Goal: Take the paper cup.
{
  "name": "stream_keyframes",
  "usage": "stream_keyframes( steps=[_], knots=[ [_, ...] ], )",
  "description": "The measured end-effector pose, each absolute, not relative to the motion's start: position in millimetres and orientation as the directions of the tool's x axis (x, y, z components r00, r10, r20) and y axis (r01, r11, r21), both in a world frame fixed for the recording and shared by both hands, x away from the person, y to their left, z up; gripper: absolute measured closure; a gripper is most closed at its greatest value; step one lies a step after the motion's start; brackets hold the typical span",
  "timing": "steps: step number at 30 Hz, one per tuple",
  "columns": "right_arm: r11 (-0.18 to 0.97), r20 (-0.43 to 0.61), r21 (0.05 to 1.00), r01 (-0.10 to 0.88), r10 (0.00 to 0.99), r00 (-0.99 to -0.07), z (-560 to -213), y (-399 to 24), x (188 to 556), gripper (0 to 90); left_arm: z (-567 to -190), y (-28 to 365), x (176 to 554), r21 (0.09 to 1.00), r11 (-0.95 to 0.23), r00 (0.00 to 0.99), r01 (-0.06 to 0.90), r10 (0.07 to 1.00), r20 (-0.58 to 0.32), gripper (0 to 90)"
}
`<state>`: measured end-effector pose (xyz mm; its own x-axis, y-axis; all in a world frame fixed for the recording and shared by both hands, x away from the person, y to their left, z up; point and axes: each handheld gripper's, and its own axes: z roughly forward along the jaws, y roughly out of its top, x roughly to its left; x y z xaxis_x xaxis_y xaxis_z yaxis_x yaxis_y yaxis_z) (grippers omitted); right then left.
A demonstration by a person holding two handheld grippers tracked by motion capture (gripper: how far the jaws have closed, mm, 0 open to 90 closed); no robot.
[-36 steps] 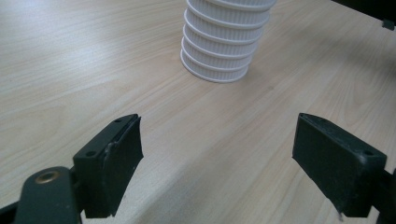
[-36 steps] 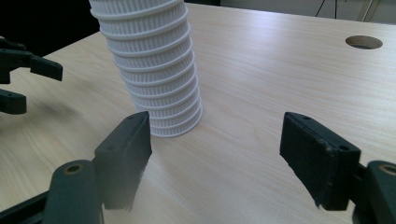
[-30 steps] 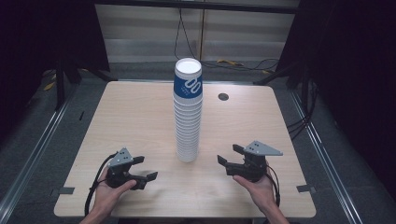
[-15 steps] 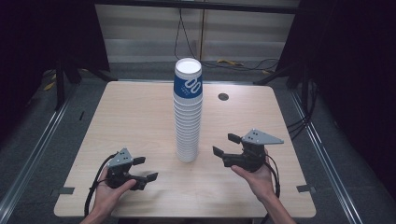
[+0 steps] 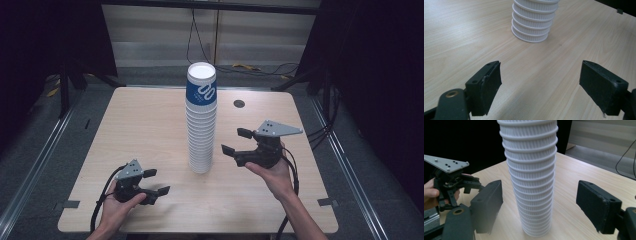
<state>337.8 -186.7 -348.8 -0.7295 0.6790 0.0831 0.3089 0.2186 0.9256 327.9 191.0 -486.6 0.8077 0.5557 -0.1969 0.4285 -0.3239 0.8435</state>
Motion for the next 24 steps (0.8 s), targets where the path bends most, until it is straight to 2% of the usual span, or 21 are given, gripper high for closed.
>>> stream_keyframes(
  steps=[12, 17, 24],
  knots=[
    [0.237, 0.064, 0.933, 0.271, 0.632, -0.772, -325.3, -172.8, 346.6, 19.2, -486.8, 189.4, 327.1, 0.845, -0.320, 0.809, 0.428, 0.552, -0.201, 17.6],
    [0.224, 0.056, 0.945, 0.238, 0.606, -0.793, -303.1, -167.3, 354.4, 20.1, -486.5, 190.1, 326.7, 0.846, -0.320, 0.808, 0.427, 0.554, -0.198, 17.5],
    [0.251, 0.035, 0.942, 0.222, 0.584, -0.811, -284.3, -164.0, 360.3, 14.0, -485.6, 189.2, 324.8, 0.850, -0.318, 0.813, 0.420, 0.549, -0.196, 17.5]
  ],
)
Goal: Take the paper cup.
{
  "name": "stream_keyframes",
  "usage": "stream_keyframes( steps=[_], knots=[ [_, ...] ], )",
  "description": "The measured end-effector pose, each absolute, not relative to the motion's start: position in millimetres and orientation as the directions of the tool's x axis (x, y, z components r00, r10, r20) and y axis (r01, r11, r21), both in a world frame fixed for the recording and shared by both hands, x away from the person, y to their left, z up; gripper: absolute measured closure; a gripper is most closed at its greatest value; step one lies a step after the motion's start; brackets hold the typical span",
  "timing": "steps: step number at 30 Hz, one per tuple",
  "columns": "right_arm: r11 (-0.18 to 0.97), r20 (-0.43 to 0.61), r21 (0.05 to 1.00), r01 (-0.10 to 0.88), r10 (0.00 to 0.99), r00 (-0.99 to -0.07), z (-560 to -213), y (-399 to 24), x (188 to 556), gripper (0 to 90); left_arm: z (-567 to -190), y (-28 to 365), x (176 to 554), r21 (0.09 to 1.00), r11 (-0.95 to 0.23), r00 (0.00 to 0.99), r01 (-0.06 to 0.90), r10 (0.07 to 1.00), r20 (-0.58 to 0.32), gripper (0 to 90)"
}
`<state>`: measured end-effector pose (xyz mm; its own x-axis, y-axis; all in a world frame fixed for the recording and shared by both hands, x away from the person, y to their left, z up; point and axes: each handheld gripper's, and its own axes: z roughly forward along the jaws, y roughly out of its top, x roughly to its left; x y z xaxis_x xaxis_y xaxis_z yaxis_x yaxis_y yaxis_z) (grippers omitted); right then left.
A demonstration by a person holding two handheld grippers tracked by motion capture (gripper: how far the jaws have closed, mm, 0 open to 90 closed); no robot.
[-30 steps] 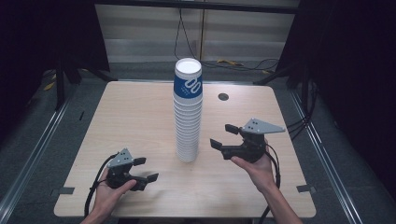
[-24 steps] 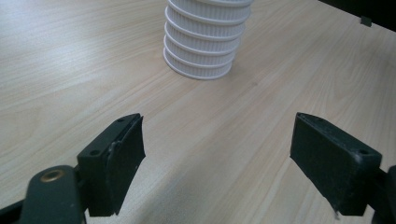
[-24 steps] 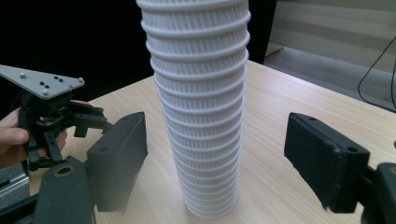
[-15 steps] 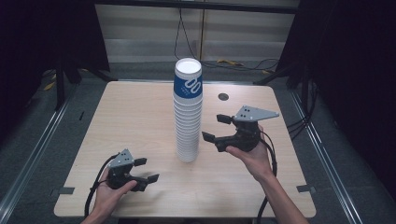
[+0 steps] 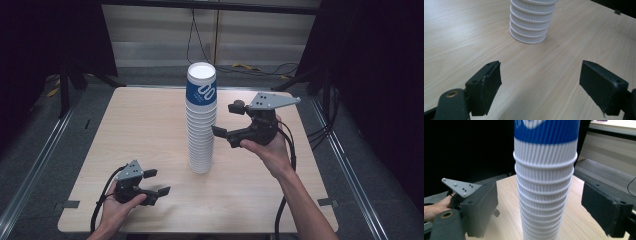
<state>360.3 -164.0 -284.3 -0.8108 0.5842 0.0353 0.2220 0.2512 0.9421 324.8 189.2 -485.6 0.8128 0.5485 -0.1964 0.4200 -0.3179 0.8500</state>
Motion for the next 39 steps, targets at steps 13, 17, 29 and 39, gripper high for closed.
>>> stream_keyframes(
  steps=[13, 17, 29, 39],
  knots=[
    [0.275, 0.019, 0.939, 0.207, 0.558, -0.830, -254.5, -154.6, 375.0, 18.8, -486.9, 187.2, 326.1, 0.844, -0.330, 0.815, 0.422, 0.546, -0.194, 17.5],
    [0.272, 0.017, 0.940, 0.204, 0.563, -0.826, -247.0, -153.7, 378.5, 16.0, -486.8, 186.7, 325.8, 0.845, -0.331, 0.817, 0.419, 0.543, -0.193, 17.6],
    [0.314, -0.005, 0.926, 0.210, 0.566, -0.824, -232.8, -141.7, 391.1, 14.4, -486.8, 187.4, 325.9, 0.846, -0.330, 0.817, 0.419, 0.543, -0.193, 17.5],
    [0.317, -0.001, 0.926, 0.207, 0.549, -0.836, -226.0, -134.6, 398.6, 15.2, -486.6, 187.8, 325.6, 0.846, -0.332, 0.819, 0.417, 0.540, -0.192, 17.5]
  ],
)
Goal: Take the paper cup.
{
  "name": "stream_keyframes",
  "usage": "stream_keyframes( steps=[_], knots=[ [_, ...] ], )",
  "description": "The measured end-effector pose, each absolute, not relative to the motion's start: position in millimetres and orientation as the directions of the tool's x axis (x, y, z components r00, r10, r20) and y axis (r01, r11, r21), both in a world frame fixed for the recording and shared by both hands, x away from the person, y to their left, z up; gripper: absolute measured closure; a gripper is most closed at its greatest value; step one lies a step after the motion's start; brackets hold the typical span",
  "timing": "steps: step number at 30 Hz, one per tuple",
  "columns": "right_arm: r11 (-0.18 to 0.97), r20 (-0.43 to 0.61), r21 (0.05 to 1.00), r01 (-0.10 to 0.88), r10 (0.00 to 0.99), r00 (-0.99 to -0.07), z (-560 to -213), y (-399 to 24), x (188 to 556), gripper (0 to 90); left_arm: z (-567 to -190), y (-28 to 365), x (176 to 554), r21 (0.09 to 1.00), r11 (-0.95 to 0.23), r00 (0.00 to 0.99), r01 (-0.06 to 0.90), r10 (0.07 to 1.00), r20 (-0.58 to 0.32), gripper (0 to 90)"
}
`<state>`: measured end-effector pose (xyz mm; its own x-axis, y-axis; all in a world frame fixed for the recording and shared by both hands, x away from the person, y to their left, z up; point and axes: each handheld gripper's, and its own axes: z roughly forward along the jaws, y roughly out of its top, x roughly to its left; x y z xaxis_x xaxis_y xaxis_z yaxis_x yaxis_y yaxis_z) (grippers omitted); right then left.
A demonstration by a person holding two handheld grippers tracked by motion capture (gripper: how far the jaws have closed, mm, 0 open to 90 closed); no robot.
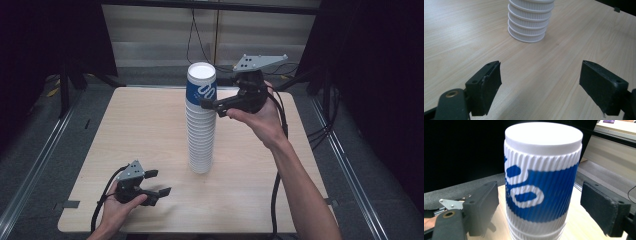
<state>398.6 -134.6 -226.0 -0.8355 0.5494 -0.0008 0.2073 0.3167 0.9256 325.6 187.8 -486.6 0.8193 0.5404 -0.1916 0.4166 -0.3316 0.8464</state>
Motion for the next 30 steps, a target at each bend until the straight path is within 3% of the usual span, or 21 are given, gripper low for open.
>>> stream_keyframes(
  steps=[21, 30],
  knots=[
    [0.362, 0.009, 0.902, 0.235, 0.527, -0.850, -214.1, -114.4, 418.4, 16.3, -486.7, 187.5, 325.2, 0.846, -0.334, 0.822, 0.416, 0.536, -0.193, 17.6],
    [0.365, 0.030, 0.897, 0.251, 0.514, -0.857, -208.6, -110.9, 422.2, 24.5, -487.5, 186.9, 325.3, 0.841, -0.340, 0.821, 0.421, 0.536, -0.195, 17.5]
  ],
)
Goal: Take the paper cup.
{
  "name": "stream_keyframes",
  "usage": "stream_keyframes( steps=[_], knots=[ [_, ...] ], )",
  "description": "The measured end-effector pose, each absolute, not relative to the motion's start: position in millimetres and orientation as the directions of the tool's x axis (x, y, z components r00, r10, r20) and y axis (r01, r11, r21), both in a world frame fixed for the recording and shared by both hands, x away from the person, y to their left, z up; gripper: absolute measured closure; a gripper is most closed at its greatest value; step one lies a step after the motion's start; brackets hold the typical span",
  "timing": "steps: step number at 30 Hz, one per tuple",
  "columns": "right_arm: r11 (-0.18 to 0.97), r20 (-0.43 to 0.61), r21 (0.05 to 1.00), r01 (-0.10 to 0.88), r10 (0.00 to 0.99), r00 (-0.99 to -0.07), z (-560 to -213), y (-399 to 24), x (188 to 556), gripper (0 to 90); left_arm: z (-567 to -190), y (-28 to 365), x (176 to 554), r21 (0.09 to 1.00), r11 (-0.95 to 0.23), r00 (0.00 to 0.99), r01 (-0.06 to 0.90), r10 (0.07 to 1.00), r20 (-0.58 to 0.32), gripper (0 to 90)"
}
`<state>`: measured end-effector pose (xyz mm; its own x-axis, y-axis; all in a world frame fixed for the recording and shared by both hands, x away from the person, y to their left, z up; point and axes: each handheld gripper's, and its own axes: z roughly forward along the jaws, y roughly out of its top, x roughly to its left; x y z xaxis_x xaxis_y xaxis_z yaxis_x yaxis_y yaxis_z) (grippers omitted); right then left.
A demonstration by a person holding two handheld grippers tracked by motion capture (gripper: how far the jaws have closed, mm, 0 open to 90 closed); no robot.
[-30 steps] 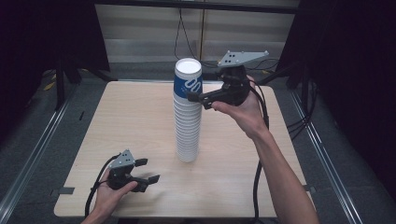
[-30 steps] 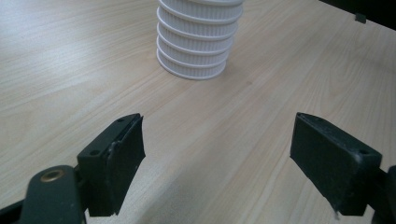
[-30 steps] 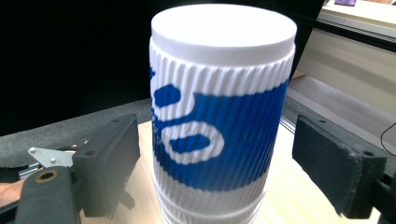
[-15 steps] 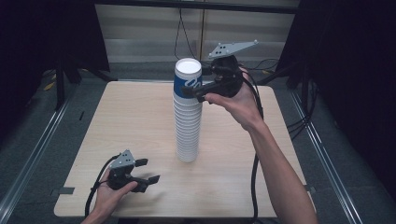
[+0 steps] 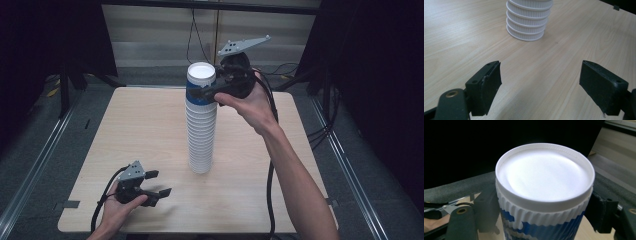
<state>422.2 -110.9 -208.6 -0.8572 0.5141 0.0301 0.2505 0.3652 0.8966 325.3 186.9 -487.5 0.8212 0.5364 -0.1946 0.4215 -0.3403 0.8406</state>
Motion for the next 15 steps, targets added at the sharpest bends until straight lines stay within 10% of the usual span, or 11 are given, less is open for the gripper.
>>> stream_keyframes(
  steps=[15],
  knots=[
    [0.343, 0.016, 0.911, 0.229, 0.527, -0.850, -202.7, -110.9, 420.3, 25.5, -487.4, 187.1, 325.3, 0.841, -0.340, 0.822, 0.421, 0.535, -0.195, 17.5]
  ],
)
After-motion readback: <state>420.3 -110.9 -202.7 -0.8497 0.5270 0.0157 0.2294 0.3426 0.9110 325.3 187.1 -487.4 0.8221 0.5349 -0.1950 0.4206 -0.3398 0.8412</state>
